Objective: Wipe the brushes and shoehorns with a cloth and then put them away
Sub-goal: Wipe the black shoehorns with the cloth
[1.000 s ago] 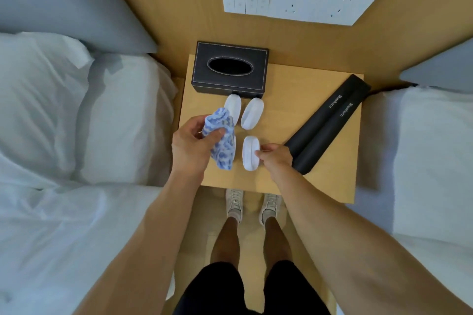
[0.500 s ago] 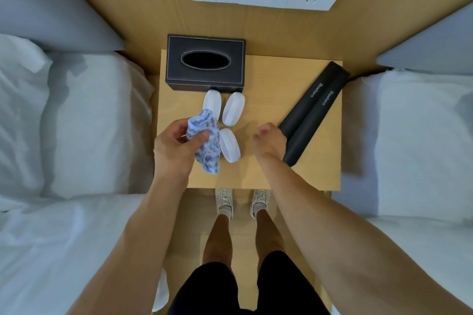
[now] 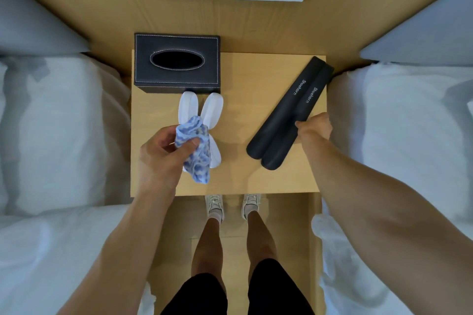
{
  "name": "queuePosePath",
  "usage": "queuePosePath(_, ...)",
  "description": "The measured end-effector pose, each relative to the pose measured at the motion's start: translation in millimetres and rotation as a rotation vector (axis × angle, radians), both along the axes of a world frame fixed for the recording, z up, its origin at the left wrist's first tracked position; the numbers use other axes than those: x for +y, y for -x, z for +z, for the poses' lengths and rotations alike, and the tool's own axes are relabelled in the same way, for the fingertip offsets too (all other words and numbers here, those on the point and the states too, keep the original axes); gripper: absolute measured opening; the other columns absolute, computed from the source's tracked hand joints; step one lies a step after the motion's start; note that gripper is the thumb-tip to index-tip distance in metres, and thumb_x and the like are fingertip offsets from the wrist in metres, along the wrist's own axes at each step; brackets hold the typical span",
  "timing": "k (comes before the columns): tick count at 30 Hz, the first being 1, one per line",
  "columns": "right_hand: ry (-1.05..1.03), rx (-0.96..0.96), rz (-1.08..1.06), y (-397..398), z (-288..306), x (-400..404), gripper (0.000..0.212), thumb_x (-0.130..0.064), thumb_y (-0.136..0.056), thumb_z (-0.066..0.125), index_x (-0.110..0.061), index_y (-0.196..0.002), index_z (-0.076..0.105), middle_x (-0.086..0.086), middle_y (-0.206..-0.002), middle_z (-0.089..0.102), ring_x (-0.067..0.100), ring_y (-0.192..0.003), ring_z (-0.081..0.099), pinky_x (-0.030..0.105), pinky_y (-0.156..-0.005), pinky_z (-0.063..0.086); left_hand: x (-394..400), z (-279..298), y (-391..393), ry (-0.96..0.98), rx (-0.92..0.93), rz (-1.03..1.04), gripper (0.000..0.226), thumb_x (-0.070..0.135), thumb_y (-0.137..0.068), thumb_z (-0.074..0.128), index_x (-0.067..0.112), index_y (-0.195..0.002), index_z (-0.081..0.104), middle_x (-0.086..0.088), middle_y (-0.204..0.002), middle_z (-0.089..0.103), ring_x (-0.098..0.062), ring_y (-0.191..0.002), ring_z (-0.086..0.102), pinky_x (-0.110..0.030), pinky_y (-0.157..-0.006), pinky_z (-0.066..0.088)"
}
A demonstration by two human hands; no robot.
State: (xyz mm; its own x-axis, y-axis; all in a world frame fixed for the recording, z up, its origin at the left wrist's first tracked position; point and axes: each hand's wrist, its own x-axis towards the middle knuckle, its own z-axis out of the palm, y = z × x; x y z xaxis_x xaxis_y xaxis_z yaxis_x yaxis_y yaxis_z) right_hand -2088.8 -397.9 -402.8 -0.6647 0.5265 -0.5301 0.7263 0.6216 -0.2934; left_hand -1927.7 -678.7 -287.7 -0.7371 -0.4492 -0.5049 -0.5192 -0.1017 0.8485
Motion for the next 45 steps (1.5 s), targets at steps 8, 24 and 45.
queuePosePath(8, 0.111, -0.056, -0.024, 9.5, -7.0, 21.0, 0.021, -0.019, -0.083, 0.08, -0.011, -0.1, 0.07, 0.011, -0.109, 0.072, 0.026, -0.098, 0.07, 0.028, -0.073, 0.054, 19.7, 7.0, 10.9, 0.0, -0.008, 0.003, 0.022, 0.011, -0.083, 0.076, 0.02, -0.102, 0.071, 0.002, -0.099, 0.075, -0.017, -0.091, 0.073, -0.031, -0.077, 0.06)
queuePosePath(24, 0.772, 0.354, -0.251, -6.5, 139.5, 41.2, 0.029, 0.011, -0.086, 0.065, -0.013, -0.098, 0.053, 0.009, -0.104, 0.067, 0.026, -0.096, 0.07, 0.037, -0.07, 0.063, 60.5, 119.5, 51.9, 0.086, 0.191, -0.188, 0.026, 0.013, -0.085, 0.073, 0.037, -0.095, 0.071, 0.016, -0.089, 0.074, 0.001, -0.081, 0.07, -0.011, -0.062, 0.052)
queuePosePath(45, 0.889, 0.988, 0.41, -24.4, 437.0, -19.7, 0.041, -0.005, -0.087, 0.063, -0.034, -0.115, 0.067, -0.003, -0.105, 0.076, 0.02, -0.097, 0.073, 0.05, -0.086, 0.06, 91.1, 382.8, 107.6, 0.484, 0.877, -0.442, 0.024, 0.025, -0.078, 0.078, 0.041, -0.095, 0.071, 0.009, -0.085, 0.073, -0.014, -0.08, 0.068, -0.024, -0.068, 0.054)
